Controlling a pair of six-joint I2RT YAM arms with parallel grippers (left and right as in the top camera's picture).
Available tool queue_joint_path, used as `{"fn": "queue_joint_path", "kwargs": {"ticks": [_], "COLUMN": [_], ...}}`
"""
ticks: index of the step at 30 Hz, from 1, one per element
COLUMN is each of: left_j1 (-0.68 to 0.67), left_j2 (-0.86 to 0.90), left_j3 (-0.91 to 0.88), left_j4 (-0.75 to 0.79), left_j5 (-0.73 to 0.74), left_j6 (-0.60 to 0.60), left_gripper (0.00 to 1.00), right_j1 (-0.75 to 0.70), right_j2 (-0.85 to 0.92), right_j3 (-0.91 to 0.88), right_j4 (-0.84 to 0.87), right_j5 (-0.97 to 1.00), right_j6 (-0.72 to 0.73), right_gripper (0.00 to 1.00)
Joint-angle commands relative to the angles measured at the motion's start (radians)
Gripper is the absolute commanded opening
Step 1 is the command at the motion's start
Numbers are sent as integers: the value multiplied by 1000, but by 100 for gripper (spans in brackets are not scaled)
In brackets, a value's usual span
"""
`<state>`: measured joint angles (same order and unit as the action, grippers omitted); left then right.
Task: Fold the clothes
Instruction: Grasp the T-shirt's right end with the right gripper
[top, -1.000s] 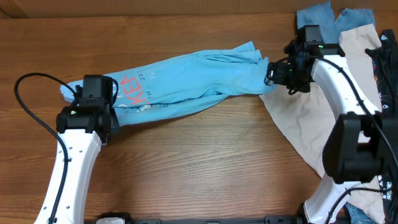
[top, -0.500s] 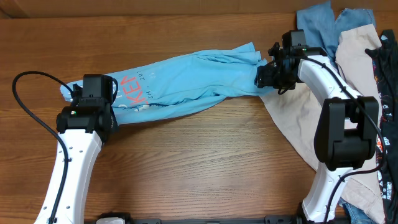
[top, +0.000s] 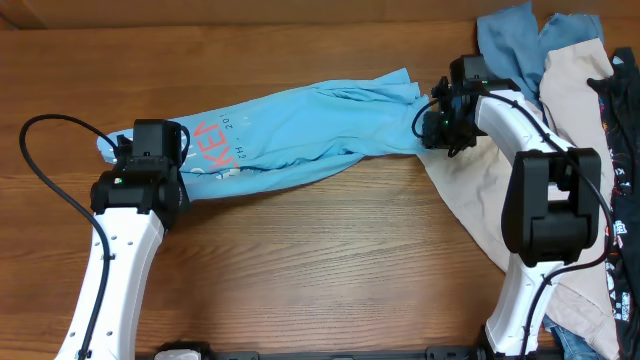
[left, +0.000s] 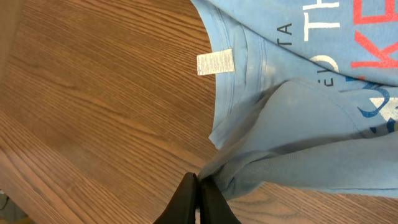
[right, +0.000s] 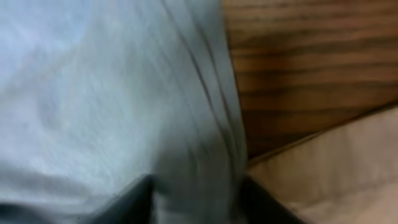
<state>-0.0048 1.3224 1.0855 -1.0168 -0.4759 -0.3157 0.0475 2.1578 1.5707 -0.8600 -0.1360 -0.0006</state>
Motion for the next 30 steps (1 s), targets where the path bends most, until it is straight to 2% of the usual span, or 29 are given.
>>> {"fn": "queue_joint_path", "kwargs": {"ticks": [1,7,16,19,22,23,24,26,27,28,30], "left_j1": [6,6,6,6,6,6,6,6,6,6,6], "left_j2": [-16,-16,-16,-16,-16,-16,-16,-16,-16,-16,-16], "left_j3": [11,11,11,11,11,11,11,11,11,11,11], "left_j4": [3,15,37,39,46,49,50,50,50,50,49], "left_j5": [-22,-46,-58,-58,-50,-47,-47,-45,-43,-43,-40], "left_j6": [-17,-14,-14,-13,-13,-13,-13,-14,-14,-14,-13], "left_gripper": [4,4,4,4,4,4,4,4,4,4,4], "right_j1": [-1,-2,-2,-2,-2,-2,-2,-2,-2,-2,-6], "right_j2": [-4,-105,-405,-443,-410,-384,-358,-306,-283,-256,-229], "right_j3": [6,55,66,66,66,66,66,65,65,65,65], "right_j4": [-24,-170,-492,-497,-419,-384,-348,-280,-254,-235,-256], "right_j5": [13,72,21,24,23,23,23,23,24,28,31], "right_j6": [26,57,84,82,82,82,82,82,82,83,86], "right_gripper": [4,4,4,4,4,7,20,23,33,49,56]}}
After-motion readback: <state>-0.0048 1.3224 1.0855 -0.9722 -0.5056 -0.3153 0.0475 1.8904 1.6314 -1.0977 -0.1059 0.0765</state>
